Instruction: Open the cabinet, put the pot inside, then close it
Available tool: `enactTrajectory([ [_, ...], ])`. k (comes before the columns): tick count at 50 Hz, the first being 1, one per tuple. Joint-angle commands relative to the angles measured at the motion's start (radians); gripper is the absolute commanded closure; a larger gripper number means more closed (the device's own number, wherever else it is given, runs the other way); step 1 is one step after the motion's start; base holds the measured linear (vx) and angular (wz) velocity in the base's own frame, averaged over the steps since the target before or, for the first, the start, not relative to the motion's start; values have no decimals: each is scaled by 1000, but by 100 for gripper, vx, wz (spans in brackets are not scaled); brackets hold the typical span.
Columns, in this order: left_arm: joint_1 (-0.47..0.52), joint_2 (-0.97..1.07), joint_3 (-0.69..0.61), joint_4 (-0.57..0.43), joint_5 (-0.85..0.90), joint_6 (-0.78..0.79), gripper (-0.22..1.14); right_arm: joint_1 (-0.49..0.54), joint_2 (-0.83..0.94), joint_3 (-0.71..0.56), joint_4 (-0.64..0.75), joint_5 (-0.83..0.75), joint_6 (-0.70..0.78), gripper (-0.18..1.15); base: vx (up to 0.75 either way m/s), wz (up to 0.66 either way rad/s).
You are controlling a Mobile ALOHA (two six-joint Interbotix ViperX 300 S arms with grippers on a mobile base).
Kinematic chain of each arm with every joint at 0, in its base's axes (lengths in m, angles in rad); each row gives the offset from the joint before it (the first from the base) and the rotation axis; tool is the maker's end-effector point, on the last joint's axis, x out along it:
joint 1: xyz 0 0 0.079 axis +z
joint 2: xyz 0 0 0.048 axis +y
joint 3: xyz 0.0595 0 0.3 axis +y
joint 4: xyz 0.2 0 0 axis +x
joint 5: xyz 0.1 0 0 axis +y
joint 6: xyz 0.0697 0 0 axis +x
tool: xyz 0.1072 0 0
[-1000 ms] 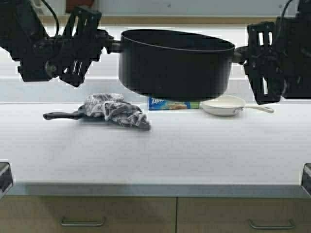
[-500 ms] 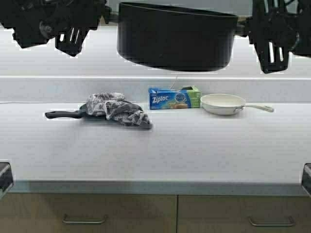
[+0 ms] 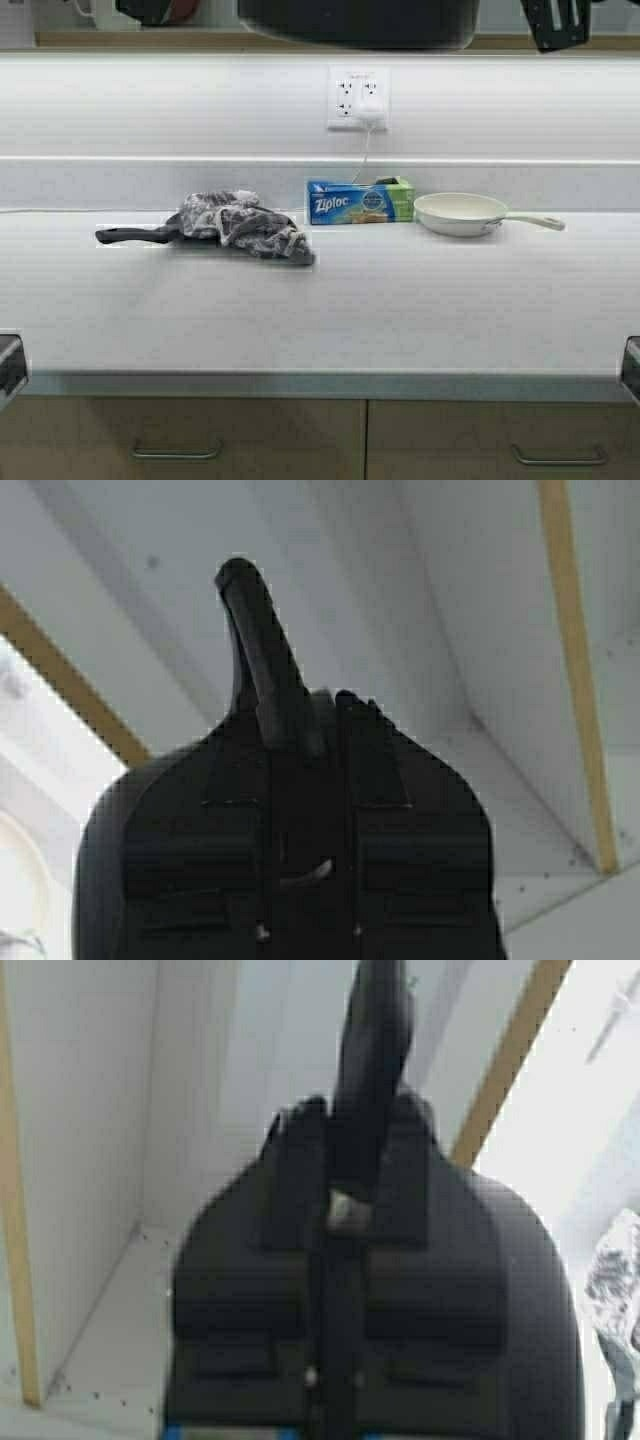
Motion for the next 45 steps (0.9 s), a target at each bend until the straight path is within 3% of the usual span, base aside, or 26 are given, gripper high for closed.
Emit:
enactTrajectory([
  [1,-35,-2,-97,6,81,123,89,-6,-35,-101,-31,44,-37,91,0,0],
  [20,92,58,-400,9,319,190,89,-170,14,-379,-169,318,-35,91,0,0],
  [45,196,365,-770,5,390,173,89,-282,393,-894,-212,568,-34,91,2,0],
])
